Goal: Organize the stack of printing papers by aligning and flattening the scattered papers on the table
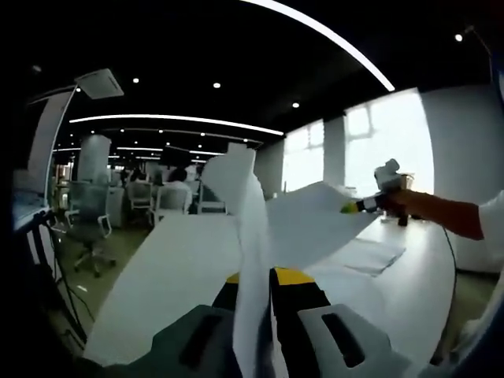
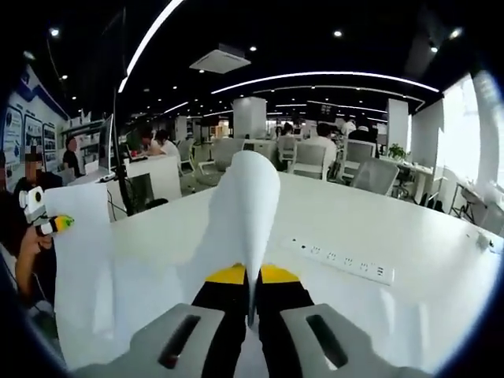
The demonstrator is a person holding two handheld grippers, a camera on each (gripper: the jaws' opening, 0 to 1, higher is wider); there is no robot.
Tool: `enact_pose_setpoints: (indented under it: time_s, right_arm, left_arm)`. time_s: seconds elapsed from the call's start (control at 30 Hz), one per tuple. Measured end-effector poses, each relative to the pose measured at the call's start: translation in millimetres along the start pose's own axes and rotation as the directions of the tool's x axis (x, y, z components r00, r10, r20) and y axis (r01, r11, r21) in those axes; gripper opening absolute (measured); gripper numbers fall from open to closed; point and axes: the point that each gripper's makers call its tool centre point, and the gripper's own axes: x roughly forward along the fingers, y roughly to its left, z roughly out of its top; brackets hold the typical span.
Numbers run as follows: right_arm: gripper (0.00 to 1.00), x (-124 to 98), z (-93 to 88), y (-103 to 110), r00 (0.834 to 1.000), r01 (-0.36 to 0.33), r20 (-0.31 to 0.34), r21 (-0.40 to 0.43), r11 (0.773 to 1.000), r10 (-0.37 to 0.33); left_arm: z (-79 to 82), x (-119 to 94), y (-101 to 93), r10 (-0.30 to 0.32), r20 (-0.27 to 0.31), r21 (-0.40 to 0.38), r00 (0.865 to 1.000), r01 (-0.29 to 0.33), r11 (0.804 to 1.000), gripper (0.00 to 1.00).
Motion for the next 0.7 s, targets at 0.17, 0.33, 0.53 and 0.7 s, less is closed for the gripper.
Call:
enact_pose_setpoints:
  time_s: [0.17,0.33,0.53,0.7]
  right_arm:
    - [0.00,-11,0.6,2,1.000,0.005,0.018,0.006,1.000,-0.005]
    - [0.00,-24,-6.7,5,1.000,0.014,0.019,0.011,1.000,-0.014]
    - [0.00,-39,-9.5,10,0.999,0.028,0.028,0.020,0.999,-0.029]
    - [0.00,-49,-6.1,14,0.998,0.037,0.044,0.012,0.999,-0.037]
  left_arm:
    - [1.0,-3,-8.2,-0.009,0.006,0.009,1.000,0.008,1.000,0.06]
    - [0.2,-7,-15.7,-0.027,0.013,0.006,1.000,0.027,1.000,0.06]
    - [4.6,-10,-24.2,-0.050,0.010,0.016,0.999,0.050,0.999,0.06]
    - [5.7,-13,-27.5,-0.059,0.018,0.020,0.998,0.059,0.998,0.06]
